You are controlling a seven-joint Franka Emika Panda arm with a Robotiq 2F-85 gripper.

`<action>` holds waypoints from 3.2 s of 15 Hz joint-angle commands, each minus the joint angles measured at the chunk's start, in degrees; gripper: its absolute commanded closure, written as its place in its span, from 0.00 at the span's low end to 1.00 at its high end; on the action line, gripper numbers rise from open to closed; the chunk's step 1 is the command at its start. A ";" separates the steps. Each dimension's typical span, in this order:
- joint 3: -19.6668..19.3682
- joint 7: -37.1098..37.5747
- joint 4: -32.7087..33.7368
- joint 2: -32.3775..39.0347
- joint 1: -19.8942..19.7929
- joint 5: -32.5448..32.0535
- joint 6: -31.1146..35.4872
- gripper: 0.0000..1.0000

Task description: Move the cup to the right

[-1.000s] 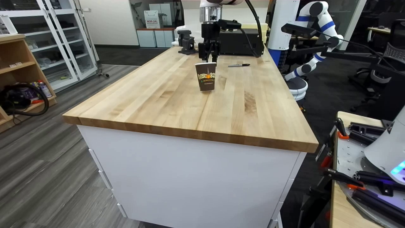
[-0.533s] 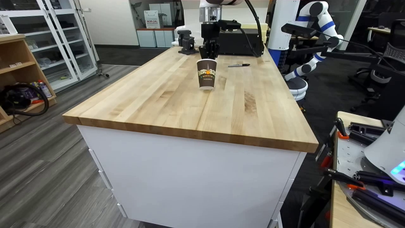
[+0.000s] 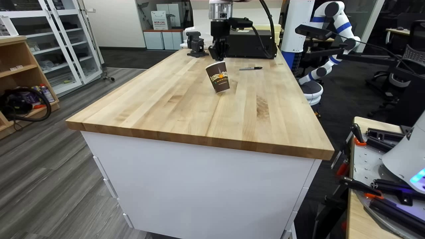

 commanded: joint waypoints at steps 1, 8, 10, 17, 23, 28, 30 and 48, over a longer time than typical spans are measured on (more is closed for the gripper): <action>-1.83 2.55 -2.93 -3.22 0.99 -3.78 2.75 0.97; -5.43 9.68 -5.04 -5.46 1.07 -10.77 8.64 0.96; -6.43 12.23 -6.17 -5.97 0.88 -11.75 11.82 0.96; -10.96 23.26 -10.61 -6.64 0.75 -12.48 24.82 0.97; -14.60 29.38 -12.36 -6.25 0.96 -13.43 27.65 0.96; -16.57 32.16 -13.31 -5.97 0.77 -13.44 31.96 0.97; -17.02 32.39 -13.57 -5.77 0.65 -12.92 33.58 0.96; -16.09 30.22 -12.00 -4.27 -1.57 -8.53 35.60 0.41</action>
